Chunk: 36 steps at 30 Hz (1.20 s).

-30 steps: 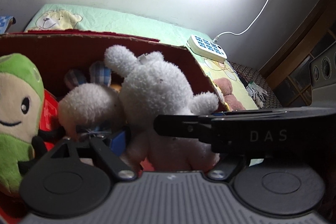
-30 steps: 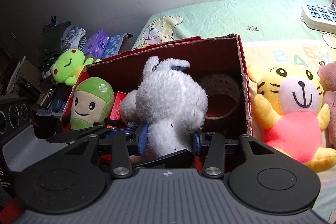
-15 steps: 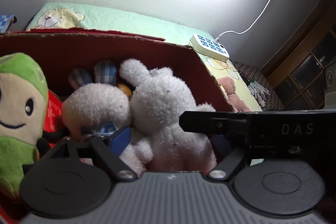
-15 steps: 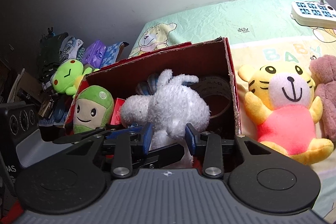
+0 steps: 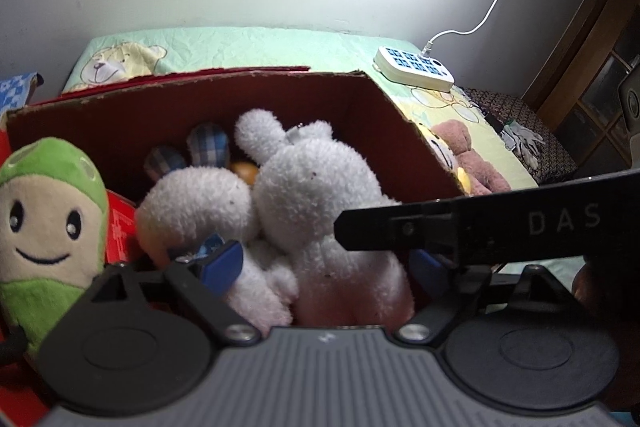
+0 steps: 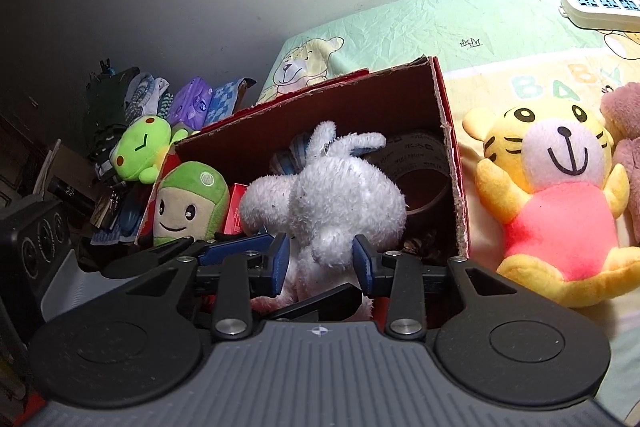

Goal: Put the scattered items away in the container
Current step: 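Lower the grey-white bunny into the red box beside the white bunny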

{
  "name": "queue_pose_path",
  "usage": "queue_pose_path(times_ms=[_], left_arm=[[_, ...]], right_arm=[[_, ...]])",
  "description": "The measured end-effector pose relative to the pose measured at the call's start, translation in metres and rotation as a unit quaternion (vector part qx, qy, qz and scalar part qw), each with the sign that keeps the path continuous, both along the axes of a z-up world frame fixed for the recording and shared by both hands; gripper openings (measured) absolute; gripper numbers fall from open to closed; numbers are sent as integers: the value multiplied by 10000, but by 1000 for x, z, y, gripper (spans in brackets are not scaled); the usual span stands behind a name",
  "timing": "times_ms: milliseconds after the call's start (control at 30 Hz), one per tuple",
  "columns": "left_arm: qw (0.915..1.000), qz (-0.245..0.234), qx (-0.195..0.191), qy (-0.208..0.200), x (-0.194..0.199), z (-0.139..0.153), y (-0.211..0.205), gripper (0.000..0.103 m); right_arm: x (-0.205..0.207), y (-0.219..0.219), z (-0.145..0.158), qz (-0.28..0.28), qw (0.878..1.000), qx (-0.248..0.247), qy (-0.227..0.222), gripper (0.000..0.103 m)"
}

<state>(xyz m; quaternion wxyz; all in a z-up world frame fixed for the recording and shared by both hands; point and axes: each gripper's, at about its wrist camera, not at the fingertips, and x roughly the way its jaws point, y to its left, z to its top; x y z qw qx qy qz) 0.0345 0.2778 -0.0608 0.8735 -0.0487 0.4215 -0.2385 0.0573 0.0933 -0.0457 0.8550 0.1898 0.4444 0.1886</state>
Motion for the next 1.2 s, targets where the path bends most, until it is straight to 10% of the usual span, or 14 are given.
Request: queue_pose_path(times_ms=[1200], left_arm=[[9992,210,240,234,-2,-2,-22,102]], right_arm=[[-17,-29,-6,-419,9976,494,-225,40]])
